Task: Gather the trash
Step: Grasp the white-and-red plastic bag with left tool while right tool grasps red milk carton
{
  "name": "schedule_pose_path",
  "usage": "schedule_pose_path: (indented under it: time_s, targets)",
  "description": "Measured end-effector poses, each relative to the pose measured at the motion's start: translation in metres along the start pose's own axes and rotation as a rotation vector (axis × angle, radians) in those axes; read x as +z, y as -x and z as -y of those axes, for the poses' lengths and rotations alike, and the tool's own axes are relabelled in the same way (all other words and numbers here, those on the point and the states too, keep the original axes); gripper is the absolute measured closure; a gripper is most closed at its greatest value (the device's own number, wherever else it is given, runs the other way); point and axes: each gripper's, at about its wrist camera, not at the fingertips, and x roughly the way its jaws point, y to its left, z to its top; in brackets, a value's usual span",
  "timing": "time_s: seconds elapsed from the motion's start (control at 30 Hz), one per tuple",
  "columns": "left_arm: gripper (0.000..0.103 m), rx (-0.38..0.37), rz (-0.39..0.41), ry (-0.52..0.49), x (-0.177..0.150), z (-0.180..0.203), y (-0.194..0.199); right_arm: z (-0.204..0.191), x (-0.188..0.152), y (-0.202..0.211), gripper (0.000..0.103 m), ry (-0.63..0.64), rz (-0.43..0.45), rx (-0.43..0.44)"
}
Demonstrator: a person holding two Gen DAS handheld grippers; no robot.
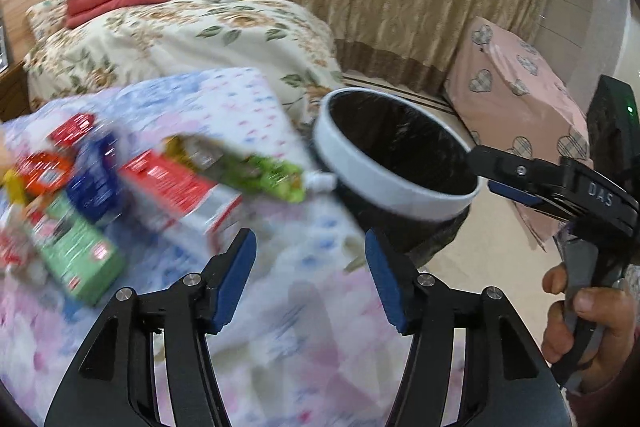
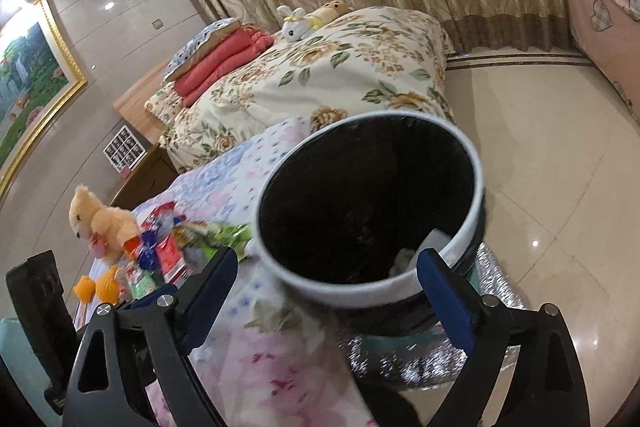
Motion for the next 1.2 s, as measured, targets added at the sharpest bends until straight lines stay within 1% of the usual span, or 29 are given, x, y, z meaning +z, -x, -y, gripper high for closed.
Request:
schedule_pose_path:
  time_s: [0.33, 0.63, 0.9, 1.2]
  targets:
    - [0.044, 0.091, 0.006, 0.110, -0.034, -0.058, 0.036, -0.047, -0.025, -0.008, 0.010, 0.077, -0.036, 0.053]
    - [0.044, 0.164, 0.006, 0.203, -0.059, -0.104, 0.056, -0.085, -0.049, -0.029, 0.010, 0.135, -0.102, 0.113]
    - [0.044, 0.217, 0.012, 0.268, -0.066, -0.138, 0.064, -0.113, -0.063, -0.047, 0.010, 0.193, -0.134, 0.150]
    - [0.044, 0.276, 0.004, 0.291, -0.058, -0.162, 0.061, -0.130, -0.060, -0.068, 0.011, 0.244, -0.136, 0.159]
